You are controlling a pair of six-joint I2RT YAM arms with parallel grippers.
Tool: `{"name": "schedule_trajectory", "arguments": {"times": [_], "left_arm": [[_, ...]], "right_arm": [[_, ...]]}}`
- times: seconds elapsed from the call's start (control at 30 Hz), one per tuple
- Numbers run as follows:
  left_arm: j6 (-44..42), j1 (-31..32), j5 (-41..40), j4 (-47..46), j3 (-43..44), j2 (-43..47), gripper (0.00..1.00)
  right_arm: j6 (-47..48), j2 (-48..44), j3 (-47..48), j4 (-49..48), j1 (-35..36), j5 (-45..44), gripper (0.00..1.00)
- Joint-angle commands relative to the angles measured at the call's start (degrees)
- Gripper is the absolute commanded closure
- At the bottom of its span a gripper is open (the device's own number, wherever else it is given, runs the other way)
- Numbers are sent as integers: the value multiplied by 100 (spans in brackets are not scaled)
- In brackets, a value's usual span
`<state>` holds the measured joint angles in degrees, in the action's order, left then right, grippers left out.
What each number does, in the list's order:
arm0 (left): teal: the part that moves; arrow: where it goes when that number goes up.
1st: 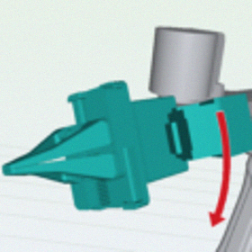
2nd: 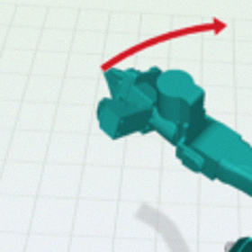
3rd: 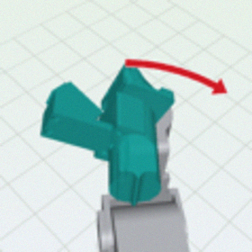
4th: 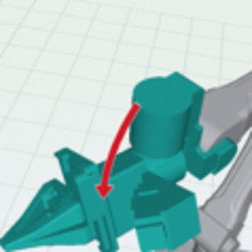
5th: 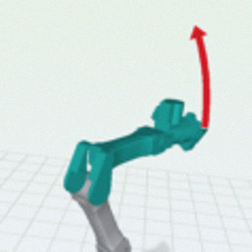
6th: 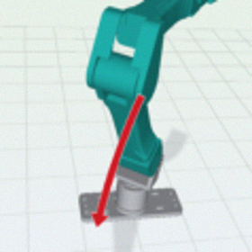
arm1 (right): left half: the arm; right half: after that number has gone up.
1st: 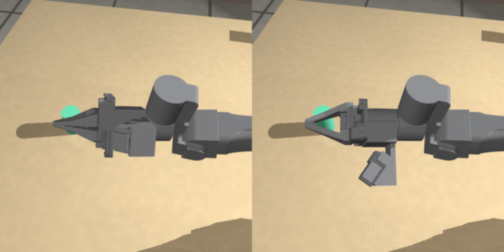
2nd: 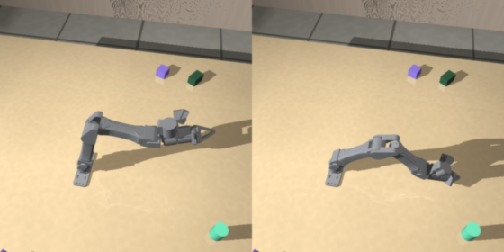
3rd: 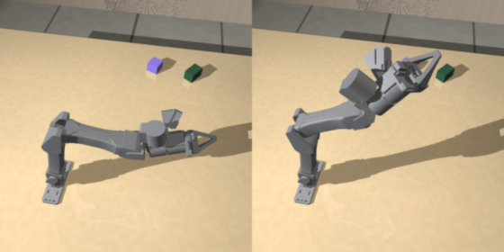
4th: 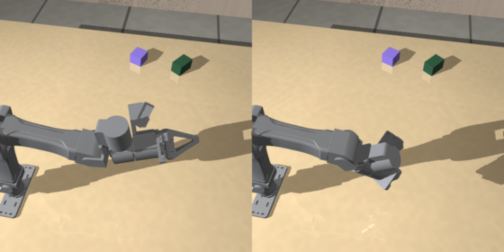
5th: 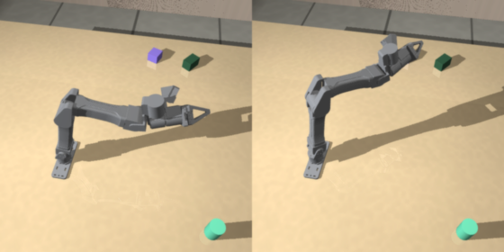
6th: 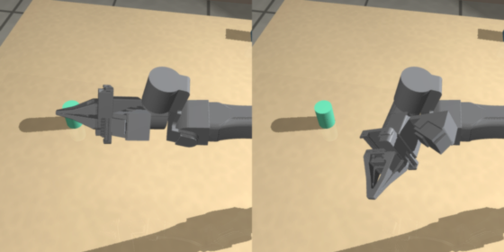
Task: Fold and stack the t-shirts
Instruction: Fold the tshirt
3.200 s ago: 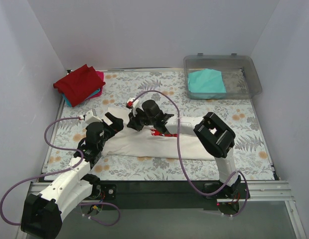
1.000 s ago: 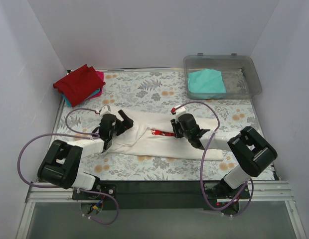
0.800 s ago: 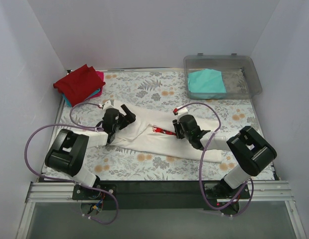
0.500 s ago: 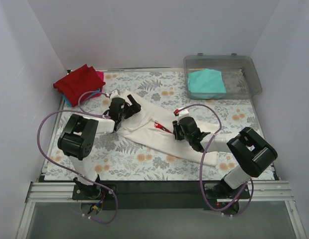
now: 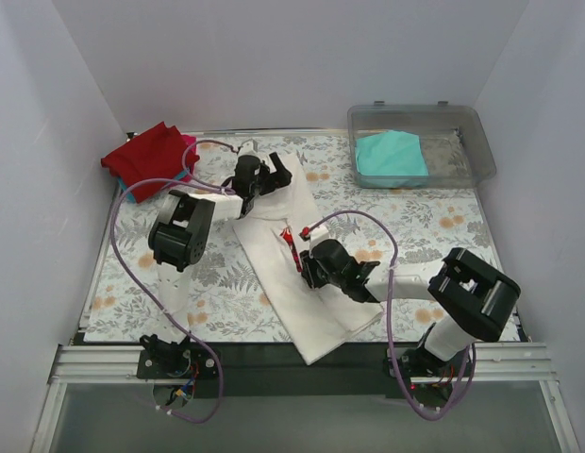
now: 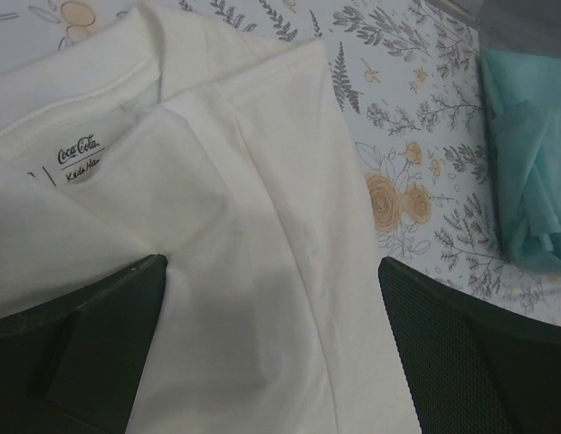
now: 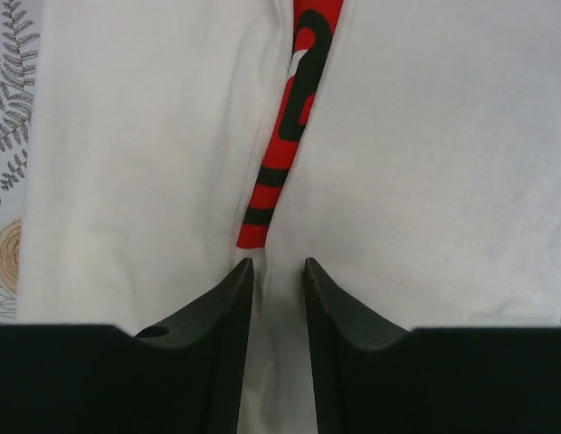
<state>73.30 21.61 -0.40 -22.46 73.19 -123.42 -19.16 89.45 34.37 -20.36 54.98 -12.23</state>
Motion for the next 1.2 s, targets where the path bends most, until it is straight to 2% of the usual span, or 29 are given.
{"name": "schedule_trajectory", "arguments": {"times": [0.0,0.17,0.33,0.47,0.63,0.83,0.97,1.17], "left_arm": [[-228,28,128,787,423,-542,5],[-377,45,321,761,1171,-912,5],[-746,256,287,655,1304,-405,5],[-878,458,155,383,865,466,5],[-738,590,-363,347,-329,1782,4],[-290,590,-1066,576,-1743,2575,4],[-167,590,-1128,593,-2185,2647,4],[-157,590,-1243,620,-2230,2279,4]], "right_arm": [[-167,-155,140,743,249,63,75],[-185,-813,62,1191,303,-446,74],[43,-1438,-18,1368,294,-1105,69],[368,-1422,210,1351,224,-1326,67],[772,-1088,570,1017,-206,-1116,67],[1256,-543,1062,657,-558,-1001,67],[1511,-131,1282,376,-717,-702,67],[1599,440,1467,24,-1024,-228,67]]}}
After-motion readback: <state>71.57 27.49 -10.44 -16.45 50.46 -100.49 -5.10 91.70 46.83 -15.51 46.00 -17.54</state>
